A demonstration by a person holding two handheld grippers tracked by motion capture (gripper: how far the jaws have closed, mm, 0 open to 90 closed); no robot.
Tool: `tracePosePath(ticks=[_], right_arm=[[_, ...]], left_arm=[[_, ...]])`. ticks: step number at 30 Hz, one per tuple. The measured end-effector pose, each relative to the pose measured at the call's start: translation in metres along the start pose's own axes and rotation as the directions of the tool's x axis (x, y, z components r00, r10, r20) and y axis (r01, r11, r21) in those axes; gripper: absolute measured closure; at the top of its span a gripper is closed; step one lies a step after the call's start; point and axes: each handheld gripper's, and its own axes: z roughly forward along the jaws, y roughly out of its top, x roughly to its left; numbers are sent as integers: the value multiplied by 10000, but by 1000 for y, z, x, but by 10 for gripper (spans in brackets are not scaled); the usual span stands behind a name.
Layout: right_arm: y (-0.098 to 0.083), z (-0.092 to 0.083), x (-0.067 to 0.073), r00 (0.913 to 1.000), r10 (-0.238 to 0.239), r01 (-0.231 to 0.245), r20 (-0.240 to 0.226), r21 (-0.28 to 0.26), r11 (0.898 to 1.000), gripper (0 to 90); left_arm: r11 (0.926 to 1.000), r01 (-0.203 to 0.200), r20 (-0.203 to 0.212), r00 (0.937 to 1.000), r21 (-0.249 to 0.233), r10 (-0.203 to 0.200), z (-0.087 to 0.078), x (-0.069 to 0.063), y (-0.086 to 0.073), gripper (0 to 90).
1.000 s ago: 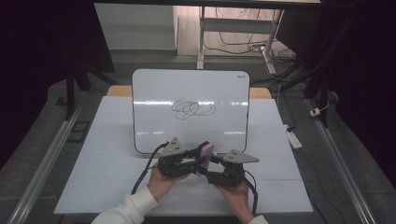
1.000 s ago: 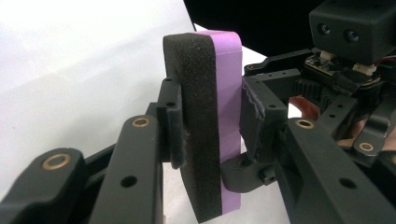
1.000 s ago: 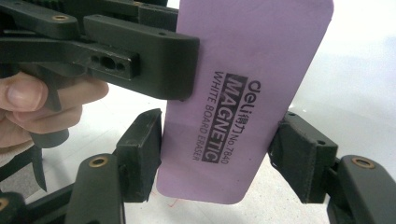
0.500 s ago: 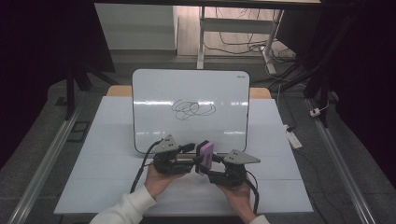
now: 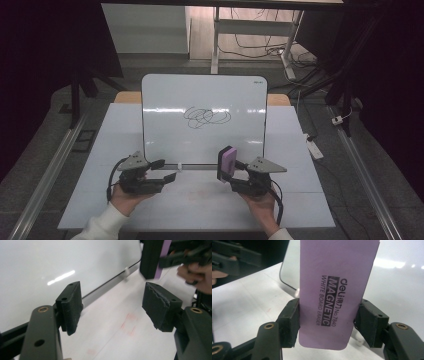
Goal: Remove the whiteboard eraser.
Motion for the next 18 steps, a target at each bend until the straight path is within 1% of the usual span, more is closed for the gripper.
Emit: tracePosePath(ticks=[1,2,3,4,5,6,7,8,10,11,13,15,16,17,18], right_arm=[[0,0,-1,10000,-25,25,50,0,10000,395],[1,-1,-3,9999,-44,44,117,6,10000,395],[1,-1,-4,9999,-54,54,156,-9,10000,395],[1,-2,-5,9998,-75,75,177,-18,10000,395],[1,-2,-5,9998,-75,75,177,-18,10000,395],[2,-3,-7,9995,-164,165,274,-19,9999,396],[2,-3,-9,9994,-182,183,297,-33,9998,396],[2,-4,-10,9993,-168,169,325,-53,9998,396],[3,-5,-12,9992,-174,177,373,-76,9998,397],[3,-6,-13,9991,-197,200,383,-62,9998,397],[4,-7,-14,9989,-208,210,423,-57,9998,397],[5,-7,-16,9985,-281,284,470,-55,9996,397],[6,-7,-16,9981,-322,326,520,-71,9994,397],[6,-7,-16,9981,-322,326,520,-71,9994,397],[8,-7,-18,9977,-333,342,583,-148,9993,398]], left_arm=[[10000,0,0,10000,0,0,0,0,0,322],[9999,86,-96,9999,85,-85,-6,5,-6,318],[9999,86,-96,9999,85,-85,-6,5,-6,314],[9997,171,-188,9997,159,-168,-12,11,-10,313],[9997,171,-188,9997,159,-168,-12,11,-10,311],[9994,275,-298,9992,225,-268,-18,16,-14,309],[9994,275,-298,9992,225,-268,-18,16,-14,305],[9989,369,-440,9984,304,-355,-23,20,-18,300],[9979,517,-586,9971,389,-494,-27,23,-24,294],[9979,517,-586,9971,389,-494,-27,23,-24,290],[9961,701,-827,9944,544,-654,-29,28,-32,285],[9955,720,-900,9937,611,-663,-29,30,-34,282],[9944,713,-984,9931,782,-635,-29,32,-39,280],[9944,713,-984,9931,782,-635,-29,32,-39,278],[9929,728,-1013,9929,941,-631,-27,33,-43,277]])
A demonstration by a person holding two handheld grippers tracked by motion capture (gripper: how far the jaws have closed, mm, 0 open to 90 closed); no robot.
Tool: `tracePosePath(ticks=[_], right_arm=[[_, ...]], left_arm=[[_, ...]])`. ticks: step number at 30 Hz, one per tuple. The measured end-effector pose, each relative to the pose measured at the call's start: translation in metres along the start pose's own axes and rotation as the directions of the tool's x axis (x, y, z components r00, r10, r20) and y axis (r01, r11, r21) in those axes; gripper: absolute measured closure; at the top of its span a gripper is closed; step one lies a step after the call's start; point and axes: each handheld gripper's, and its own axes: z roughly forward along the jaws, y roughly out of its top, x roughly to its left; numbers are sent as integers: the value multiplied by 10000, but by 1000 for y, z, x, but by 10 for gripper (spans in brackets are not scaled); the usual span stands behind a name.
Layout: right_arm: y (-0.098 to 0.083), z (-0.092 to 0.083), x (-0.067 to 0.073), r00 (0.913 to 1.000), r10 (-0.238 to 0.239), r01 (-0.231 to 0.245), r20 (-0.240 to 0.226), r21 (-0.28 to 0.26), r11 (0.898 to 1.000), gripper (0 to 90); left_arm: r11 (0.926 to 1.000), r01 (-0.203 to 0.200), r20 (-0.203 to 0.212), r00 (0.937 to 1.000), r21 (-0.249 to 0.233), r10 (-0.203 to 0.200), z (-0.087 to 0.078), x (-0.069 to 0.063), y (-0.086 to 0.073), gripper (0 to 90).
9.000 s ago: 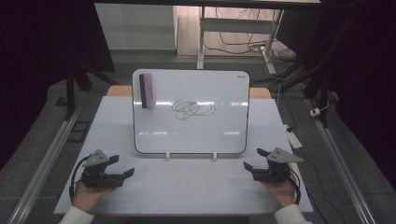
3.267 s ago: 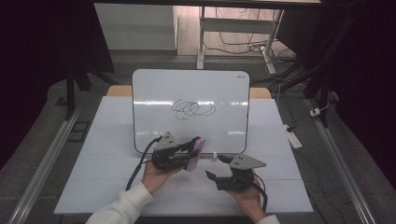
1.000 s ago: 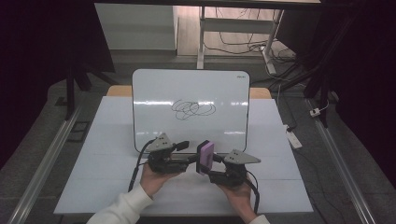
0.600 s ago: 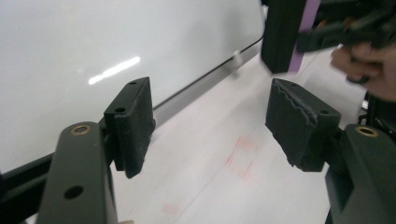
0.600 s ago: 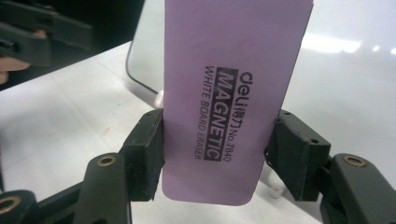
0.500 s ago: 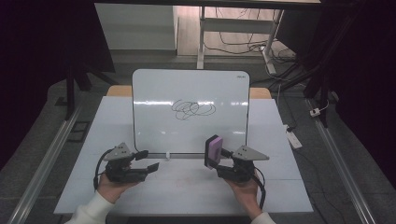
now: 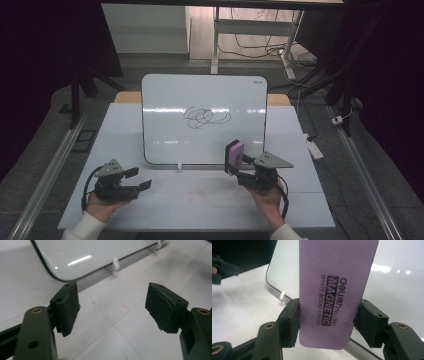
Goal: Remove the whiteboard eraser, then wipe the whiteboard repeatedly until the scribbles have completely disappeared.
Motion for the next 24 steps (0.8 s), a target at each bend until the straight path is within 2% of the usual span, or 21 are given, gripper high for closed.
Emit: tracePosePath(ticks=[4,9,10,14,17,21,24], right_arm=[[2,0,-2,9999,6,-5,144,-34,10000,398],[8,-4,-4,9993,13,-7,363,-167,9999,398],[13,-6,-5,9986,-75,88,531,-245,9997,398],[25,-5,-6,9968,-137,166,782,-370,9992,399],[45,2,-8,9940,-278,347,1059,-638,9974,399],[64,12,-14,9886,-417,512,1444,-629,9967,400],[74,17,-21,9838,-354,445,1757,-480,9979,400]], left_arm=[[9999,-56,-24,10000,154,57,2,1,0,265],[9998,138,-214,9997,172,-134,2,4,-1,265],[9992,274,-391,9989,275,-263,2,5,-2,270],[9991,357,-486,9982,238,-345,-1,6,-3,270],[9989,433,-585,9974,167,-423,-4,9,-5,271],[9985,539,-597,9968,119,-531,-5,12,-7,271],[9986,517,-628,9967,120,-508,-5,11,-8,271]])
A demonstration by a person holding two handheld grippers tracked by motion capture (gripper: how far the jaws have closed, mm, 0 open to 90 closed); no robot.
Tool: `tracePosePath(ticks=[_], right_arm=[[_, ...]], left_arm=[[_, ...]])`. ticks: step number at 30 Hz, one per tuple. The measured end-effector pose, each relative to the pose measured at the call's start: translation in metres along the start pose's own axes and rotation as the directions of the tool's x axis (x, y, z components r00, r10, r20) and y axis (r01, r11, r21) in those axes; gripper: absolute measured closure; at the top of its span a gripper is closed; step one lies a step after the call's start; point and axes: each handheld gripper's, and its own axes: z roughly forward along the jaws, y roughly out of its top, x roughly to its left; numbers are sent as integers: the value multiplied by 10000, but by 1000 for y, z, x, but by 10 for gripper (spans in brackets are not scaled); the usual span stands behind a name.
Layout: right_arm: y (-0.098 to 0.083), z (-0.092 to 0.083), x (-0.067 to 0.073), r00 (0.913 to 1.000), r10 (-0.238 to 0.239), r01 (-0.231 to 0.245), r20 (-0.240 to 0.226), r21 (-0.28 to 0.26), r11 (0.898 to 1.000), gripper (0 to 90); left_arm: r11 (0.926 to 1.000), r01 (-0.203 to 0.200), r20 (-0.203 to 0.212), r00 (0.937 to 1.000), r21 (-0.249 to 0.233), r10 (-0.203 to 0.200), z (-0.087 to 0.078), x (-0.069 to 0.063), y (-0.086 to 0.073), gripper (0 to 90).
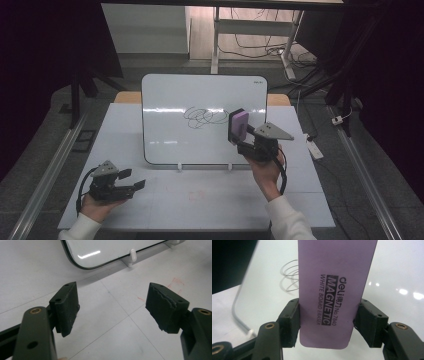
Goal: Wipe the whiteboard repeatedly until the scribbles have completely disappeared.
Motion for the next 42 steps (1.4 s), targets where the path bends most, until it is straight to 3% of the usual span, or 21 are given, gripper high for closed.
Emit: tracePosePath(ticks=[5,10,16,25,26,27,28,31,32,36,39,42], right_arm=[[9,15,-8,9981,273,-289,545,301,9991,399],[19,30,-12,9929,126,-216,1182,751,9969,401],[26,46,-6,9878,-201,27,1544,1123,9937,404],[25,72,20,9920,-387,194,1205,1572,9874,407],[26,77,30,9885,-885,662,1224,1760,9822,407],[26,77,30,9885,-885,662,1224,1760,9822,407],[27,78,36,9797,-1385,1071,1446,2061,9726,407],[30,75,31,9737,-1353,960,1835,2081,9734,408],[33,69,16,9721,-1009,609,2116,1875,9804,408],[34,63,4,9731,-638,250,2213,1738,9845,408],[33,66,9,9684,-1034,619,2270,1830,9812,408],[31,76,25,9782,-1020,700,1811,1749,9821,408]], left_arm=[[9999,-60,3,10000,85,60,3,-1,0,271],[9999,-91,27,10000,86,91,3,-1,0,271],[9999,-70,95,9999,155,68,5,-1,-1,271],[9998,-34,136,9999,185,32,5,-1,-2,270],[9998,-32,142,9999,200,29,6,-1,-2,270],[9998,-42,144,9999,200,39,6,-1,-2,270],[9998,-48,162,9999,191,45,5,-1,-2,270],[9998,-42,187,9998,182,38,5,-1,-2,270],[9998,-47,186,9998,188,44,5,-2,-2,269],[9999,-30,164,9999,171,27,5,-2,-2,269],[9998,-8,202,9998,191,4,5,-1,-2,269],[9998,-44,208,9998,208,39,6,-2,-1,268]])
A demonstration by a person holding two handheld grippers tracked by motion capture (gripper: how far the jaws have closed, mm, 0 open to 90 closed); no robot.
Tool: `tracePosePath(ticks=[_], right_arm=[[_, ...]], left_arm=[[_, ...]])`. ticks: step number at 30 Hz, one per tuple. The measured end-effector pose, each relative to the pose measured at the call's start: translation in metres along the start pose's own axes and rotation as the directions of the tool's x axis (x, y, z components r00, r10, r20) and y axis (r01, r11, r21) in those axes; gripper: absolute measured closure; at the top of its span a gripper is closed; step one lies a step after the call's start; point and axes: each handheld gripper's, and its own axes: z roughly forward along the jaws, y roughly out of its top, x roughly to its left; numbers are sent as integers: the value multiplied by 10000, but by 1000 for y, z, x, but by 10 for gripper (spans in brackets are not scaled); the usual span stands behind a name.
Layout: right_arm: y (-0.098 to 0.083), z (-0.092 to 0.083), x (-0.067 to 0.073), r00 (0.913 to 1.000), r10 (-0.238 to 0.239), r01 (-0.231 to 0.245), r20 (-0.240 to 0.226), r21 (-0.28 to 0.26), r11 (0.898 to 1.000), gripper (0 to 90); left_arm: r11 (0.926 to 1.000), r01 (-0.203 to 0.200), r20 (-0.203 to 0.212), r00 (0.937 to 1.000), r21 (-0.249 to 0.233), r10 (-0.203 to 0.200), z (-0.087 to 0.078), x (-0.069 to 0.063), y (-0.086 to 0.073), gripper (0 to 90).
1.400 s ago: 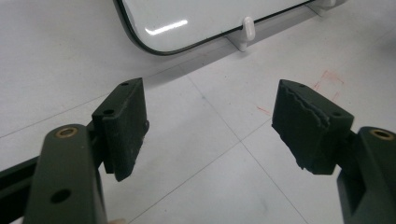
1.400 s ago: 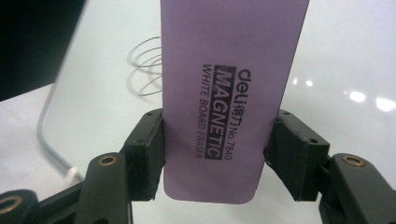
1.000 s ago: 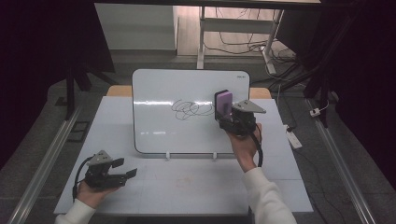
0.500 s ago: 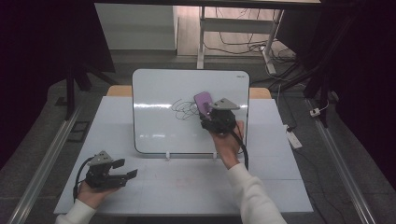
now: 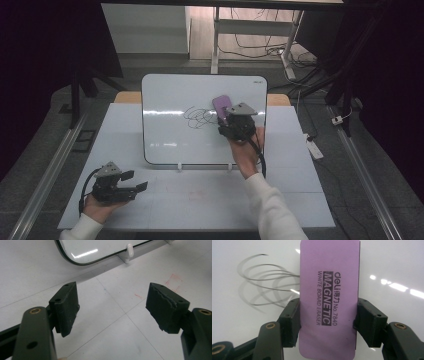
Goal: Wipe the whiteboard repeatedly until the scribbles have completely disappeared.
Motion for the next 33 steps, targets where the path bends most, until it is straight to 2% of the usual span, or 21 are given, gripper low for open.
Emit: tracePosePath(ticks=[1,2,3,5,6,7,8,10,12,14,15,16,17,18,19,20,22,24,26,33], right_arm=[[0,2,8,9999,-72,72,-135,24,10000,408],[0,2,8,9999,-72,72,-135,24,10000,408],[1,7,26,9983,-351,354,-464,54,9994,408],[1,12,42,9948,-566,575,-852,86,9983,408],[1,14,49,9933,-698,711,-918,115,9974,408],[1,14,49,9933,-698,711,-918,115,9974,408],[1,15,57,9909,-1113,1127,-759,142,9935,408],[1,14,52,9922,-915,933,-845,176,9955,408],[1,10,39,9954,-854,861,-429,164,9961,408],[1,4,19,9988,-488,489,-58,184,9986,408],[1,4,19,9988,-488,489,-58,184,9986,408],[1,-2,-3,9995,-110,106,298,136,9999,408],[1,-2,-3,9995,-110,106,298,136,9999,408],[2,-7,-22,9976,193,-200,659,103,9997,408],[2,-7,-22,9976,193,-200,659,103,9997,408],[2,-9,-35,9956,495,-502,794,63,9987,408],[3,-10,-39,9953,625,-630,736,48,9980,408],[4,-9,-37,9953,521,-531,811,108,9985,408],[7,-6,-30,9965,285,-291,787,64,9996,408],[13,1,-15,9992,78,-79,402,23,10000,408]], left_arm=[[10000,0,0,10000,0,0,0,0,0,268],[10000,1,1,10000,1,-1,0,0,0,268],[10000,4,8,10000,-4,-4,0,0,0,268],[10000,1,22,10000,-11,-1,0,0,0,268],[10000,0,39,10000,-13,0,0,0,0,268],[10000,14,38,10000,-20,-14,-1,0,0,268],[10000,17,43,10000,-26,-17,-1,1,0,268],[10000,0,40,10000,-36,0,-2,1,0,268],[10000,51,-1,10000,-70,-51,-3,2,-1,268],[9999,67,9,10000,-83,-67,-3,2,-1,268],[9999,78,-3,10000,-87,-78,-3,2,-1,268],[9999,75,-10,10000,-89,-75,-3,2,-1,268],[9999,70,-14,10000,-94,-70,-3,2,-1,268],[9999,65,-28,10000,-94,-65,-3,2,-1,268],[9999,56,-29,10000,-95,-56,-3,1,-1,268],[9999,48,-19,10000,-99,-48,-3,1,-1,267],[9999,54,-26,10000,-95,-54,-3,1,0,267],[9999,59,-15,10000,-100,-59,-3,1,0,267],[9999,48,-12,10000,-119,-48,-3,2,0,267],[9999,47,37,10000,-135,-46,-3,2,0,267]])
